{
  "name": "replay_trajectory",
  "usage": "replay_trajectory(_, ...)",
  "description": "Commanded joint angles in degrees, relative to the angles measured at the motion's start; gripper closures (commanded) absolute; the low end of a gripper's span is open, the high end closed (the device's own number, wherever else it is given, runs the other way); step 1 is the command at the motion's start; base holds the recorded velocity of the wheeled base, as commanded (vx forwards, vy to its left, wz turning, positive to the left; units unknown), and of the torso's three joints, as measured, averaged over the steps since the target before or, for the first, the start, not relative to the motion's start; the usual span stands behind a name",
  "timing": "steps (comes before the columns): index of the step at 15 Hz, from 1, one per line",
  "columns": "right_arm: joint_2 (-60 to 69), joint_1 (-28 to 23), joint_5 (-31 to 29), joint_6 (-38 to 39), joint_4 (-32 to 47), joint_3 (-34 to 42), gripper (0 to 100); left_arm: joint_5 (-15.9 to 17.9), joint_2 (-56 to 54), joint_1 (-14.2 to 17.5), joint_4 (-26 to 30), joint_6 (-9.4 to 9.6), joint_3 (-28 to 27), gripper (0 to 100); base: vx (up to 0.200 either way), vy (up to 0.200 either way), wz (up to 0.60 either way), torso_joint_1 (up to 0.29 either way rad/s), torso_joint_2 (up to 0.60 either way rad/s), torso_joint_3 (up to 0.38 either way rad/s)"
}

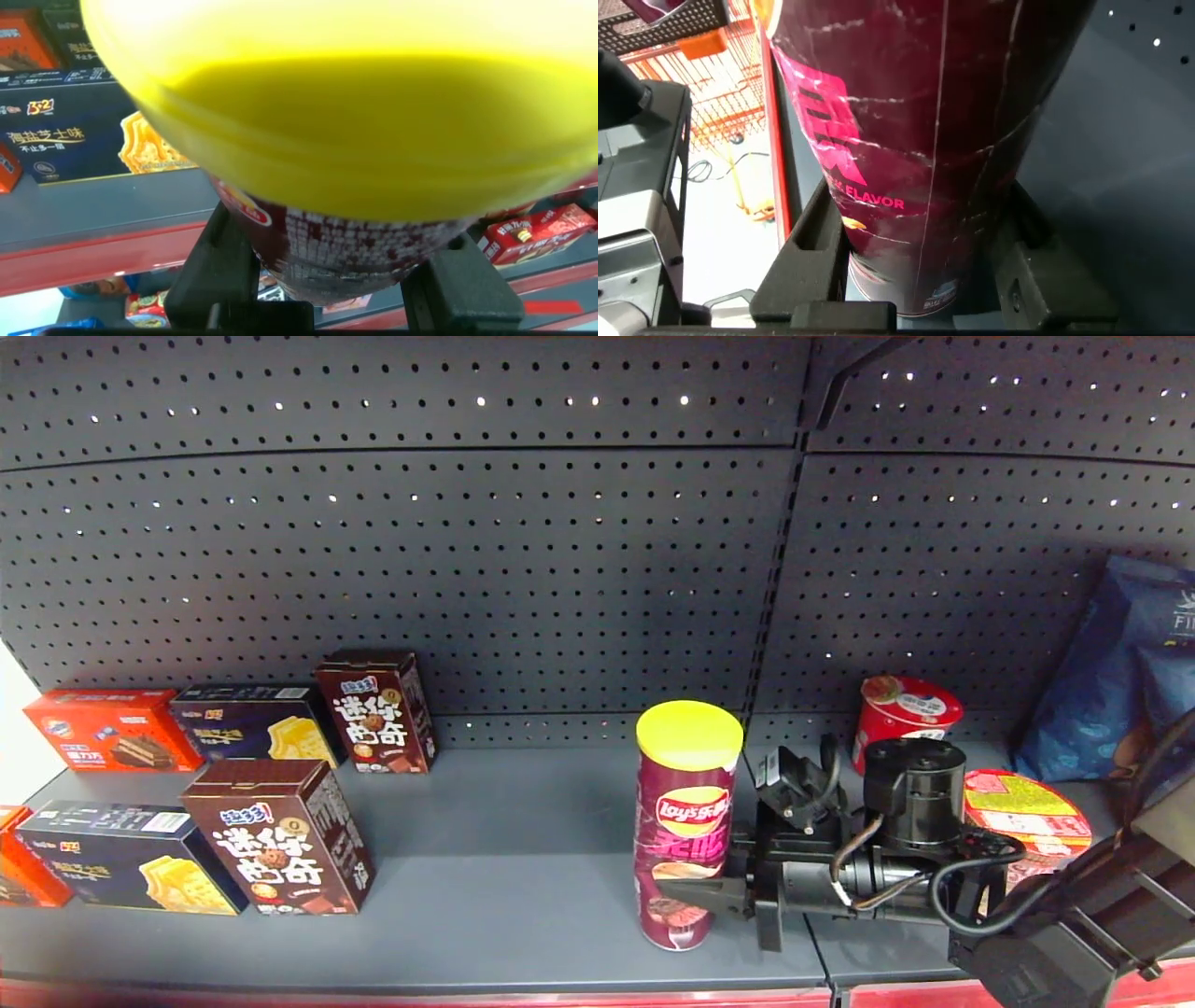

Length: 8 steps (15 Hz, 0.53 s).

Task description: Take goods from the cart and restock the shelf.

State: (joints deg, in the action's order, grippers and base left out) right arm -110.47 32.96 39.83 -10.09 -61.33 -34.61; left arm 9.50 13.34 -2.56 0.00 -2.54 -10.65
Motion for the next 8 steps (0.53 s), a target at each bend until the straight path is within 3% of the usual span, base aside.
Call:
replay_trajectory(1, 2.37, -0.18, -0.1, -0.01, 0.07, 1.91, 100, 0.0, 0.02, 0.01, 0.0, -0.01, 0.2, 100, 0.0, 0.0, 0.0, 0.0, 0.0, 0.0)
replay_trajectory(8, 0.34, -0.09, -0.28, -0.45, -0.1, 1.47, 100, 0.0, -0.24, 0.01, 0.0, -0.01, 0.28, 100, 0.0, 0.0, 0.0, 0.0, 0.0, 0.0)
